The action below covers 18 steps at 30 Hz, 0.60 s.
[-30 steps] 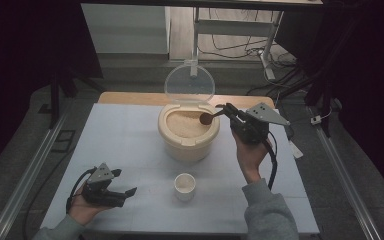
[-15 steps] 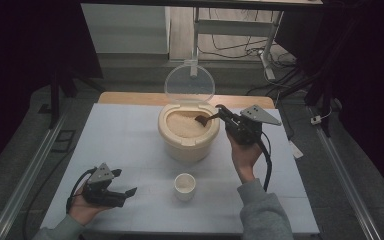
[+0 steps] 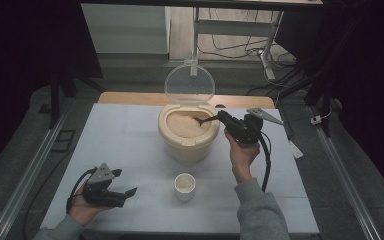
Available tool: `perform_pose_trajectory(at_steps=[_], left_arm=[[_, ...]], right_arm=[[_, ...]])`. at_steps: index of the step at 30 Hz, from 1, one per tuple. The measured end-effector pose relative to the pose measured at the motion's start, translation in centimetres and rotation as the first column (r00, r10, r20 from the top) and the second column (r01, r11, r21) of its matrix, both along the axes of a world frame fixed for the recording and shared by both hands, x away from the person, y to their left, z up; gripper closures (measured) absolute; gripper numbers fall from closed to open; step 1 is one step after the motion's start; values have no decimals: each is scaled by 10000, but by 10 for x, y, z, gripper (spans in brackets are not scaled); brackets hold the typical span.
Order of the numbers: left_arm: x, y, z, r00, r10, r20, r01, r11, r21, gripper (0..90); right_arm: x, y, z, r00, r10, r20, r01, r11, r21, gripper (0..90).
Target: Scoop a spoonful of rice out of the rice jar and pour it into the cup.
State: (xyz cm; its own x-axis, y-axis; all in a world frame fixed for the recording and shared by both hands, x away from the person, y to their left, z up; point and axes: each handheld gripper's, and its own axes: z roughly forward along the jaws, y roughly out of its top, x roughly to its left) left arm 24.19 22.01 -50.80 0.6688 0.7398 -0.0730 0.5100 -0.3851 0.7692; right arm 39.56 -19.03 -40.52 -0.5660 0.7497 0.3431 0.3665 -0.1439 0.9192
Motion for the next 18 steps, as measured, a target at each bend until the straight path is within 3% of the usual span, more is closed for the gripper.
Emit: perform_pose_trajectory(at_steps=[10, 13, 18], left_arm=[[0, 0, 0, 10000, -11, 6, 11, 10000, 27, 135], [0, 0, 0, 10000, 5, 17, -5, 10000, 20, 135], [0, 0, 0, 10000, 5, 13, -5, 10000, 41, 135]], right_arm=[[0, -11, -6, 9975, -37, -699, 103, 9955, 937, 831], [-1, -17, -6, 9947, -56, -1031, 210, 9886, 1491, 834], [-2, -22, -5, 9920, -79, -1261, 322, 9809, 1917, 835]])
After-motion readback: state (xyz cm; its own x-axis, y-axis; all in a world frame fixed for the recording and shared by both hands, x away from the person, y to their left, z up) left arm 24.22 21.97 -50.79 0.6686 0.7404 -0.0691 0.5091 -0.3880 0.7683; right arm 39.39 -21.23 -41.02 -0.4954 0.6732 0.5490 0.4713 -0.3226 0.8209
